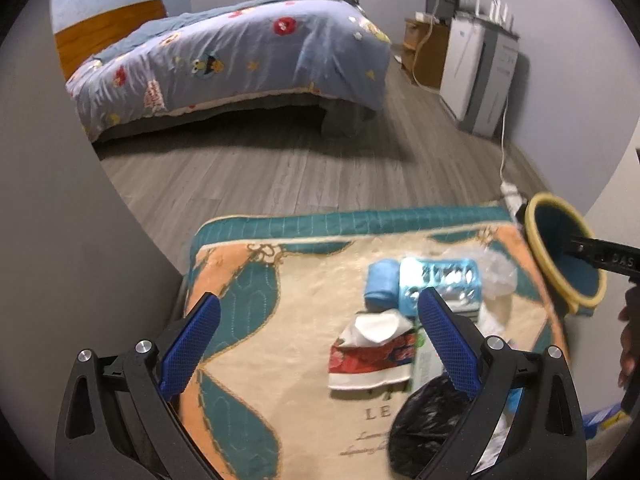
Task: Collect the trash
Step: 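Move both tools back from the bin toward the trash pile, then grasp the clear plastic bag with the right tool while the left tool grasps the white box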
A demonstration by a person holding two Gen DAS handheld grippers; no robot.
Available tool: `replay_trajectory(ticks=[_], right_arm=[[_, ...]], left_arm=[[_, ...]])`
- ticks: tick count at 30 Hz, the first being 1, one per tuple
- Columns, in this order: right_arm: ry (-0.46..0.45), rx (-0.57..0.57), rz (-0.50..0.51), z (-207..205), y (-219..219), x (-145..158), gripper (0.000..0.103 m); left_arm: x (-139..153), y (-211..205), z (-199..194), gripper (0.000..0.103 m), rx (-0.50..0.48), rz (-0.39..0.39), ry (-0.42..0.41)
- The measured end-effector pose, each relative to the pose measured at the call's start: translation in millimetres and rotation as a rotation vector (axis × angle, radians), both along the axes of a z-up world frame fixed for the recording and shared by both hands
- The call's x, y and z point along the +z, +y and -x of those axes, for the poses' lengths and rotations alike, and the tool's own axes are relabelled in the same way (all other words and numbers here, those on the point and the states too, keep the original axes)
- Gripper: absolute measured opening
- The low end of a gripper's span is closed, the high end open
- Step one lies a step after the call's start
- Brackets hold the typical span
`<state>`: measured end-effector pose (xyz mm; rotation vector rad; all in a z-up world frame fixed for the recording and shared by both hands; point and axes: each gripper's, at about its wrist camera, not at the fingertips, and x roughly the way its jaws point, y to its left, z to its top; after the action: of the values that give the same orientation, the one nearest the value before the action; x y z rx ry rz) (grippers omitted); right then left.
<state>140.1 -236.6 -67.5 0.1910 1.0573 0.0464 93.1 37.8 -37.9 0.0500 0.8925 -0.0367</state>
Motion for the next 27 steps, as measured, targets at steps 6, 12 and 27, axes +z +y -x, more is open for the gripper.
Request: replay_trajectory(ticks=[6,12,27], right_arm=[[0.053,0.035,0.074,-15,14,-28,0.097],[0.081,0.070,0.109,-30,14,-48,0.097],[0.104,0.138,0.037,-49,7,-63,0.097]], left_arm=[[-38,-5,-15,0.098,-0.076,-0.069,0.109],[-59,-10,-28,0.098,-0.107,-0.040,0.159],[-65,-80,-17,0.098,-0.170,0.084,0.174]])
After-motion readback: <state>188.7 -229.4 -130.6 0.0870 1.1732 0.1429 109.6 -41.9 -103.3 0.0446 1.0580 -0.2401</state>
